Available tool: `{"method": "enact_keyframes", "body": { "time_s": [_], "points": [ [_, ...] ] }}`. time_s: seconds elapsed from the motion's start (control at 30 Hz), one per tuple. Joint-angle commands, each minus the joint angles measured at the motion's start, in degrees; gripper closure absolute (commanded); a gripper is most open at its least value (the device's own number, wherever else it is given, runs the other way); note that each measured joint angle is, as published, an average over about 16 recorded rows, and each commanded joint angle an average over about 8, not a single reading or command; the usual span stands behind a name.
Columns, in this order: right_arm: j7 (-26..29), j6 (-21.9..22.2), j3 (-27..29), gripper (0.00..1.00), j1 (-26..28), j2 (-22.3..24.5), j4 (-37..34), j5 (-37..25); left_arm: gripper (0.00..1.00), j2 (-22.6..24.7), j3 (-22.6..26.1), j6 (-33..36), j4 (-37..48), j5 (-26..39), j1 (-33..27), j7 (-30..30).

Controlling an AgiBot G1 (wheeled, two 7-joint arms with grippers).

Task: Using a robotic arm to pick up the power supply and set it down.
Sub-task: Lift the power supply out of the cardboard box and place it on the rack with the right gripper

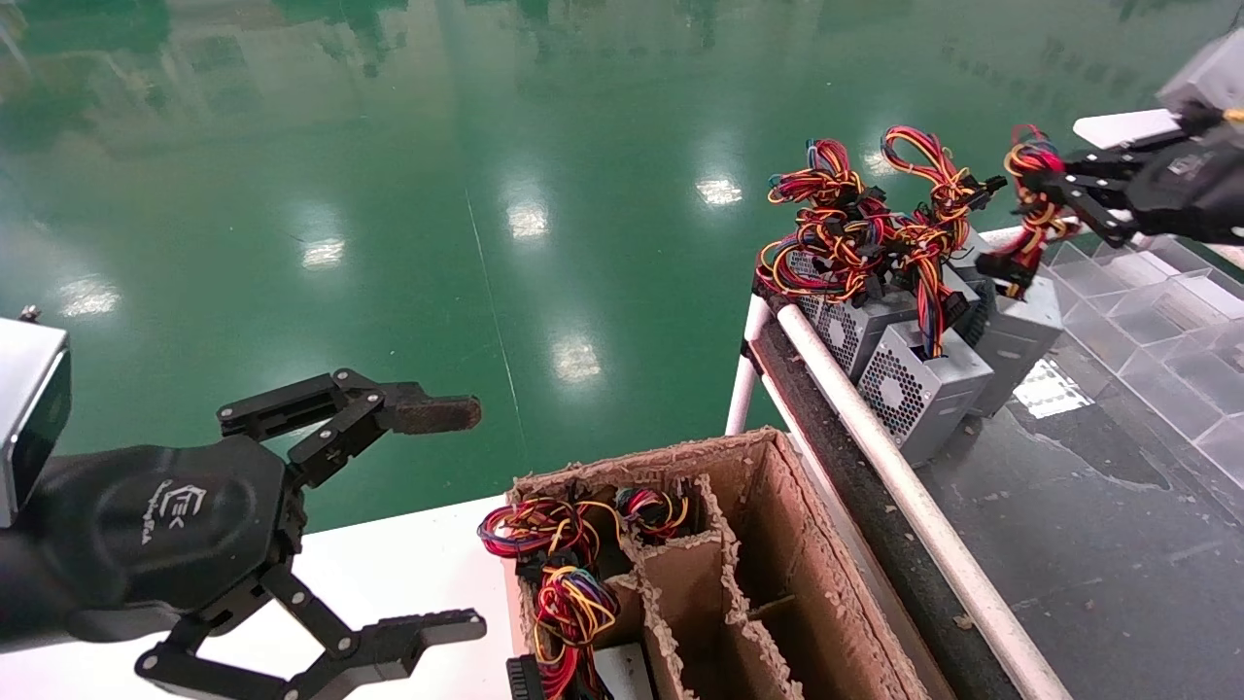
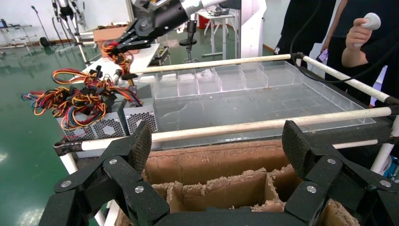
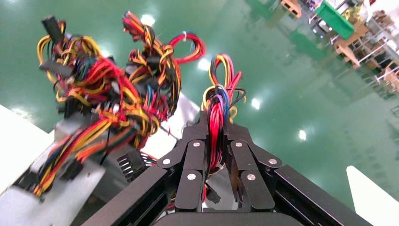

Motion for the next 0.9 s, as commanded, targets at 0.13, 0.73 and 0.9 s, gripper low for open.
{"method": "enact_keyframes", "body": {
  "time_s": [0.13,0.73,0.9],
  "points": [
    [-1.24,2.54,-0.06,1.0,0.79,-2.61,-1.3,-0.16,0.0,-0.01,0.02,-0.01,0.0,-0.01,0.0,0.01],
    [-3.29,3.4,-0.23,0.16,0.96,-5.52,-4.34,-0.42,0.0,-0.03,0.08,-0.03,0.0,-0.05,-0.02,0.04],
    [-3.58,2.89,-0.23,0.0,1.07,-5.44,-4.61,-0.42,0.0,-0.04,0.09,-0.04,0.0,-0.06,-0.02,0.05]
  ]
}}
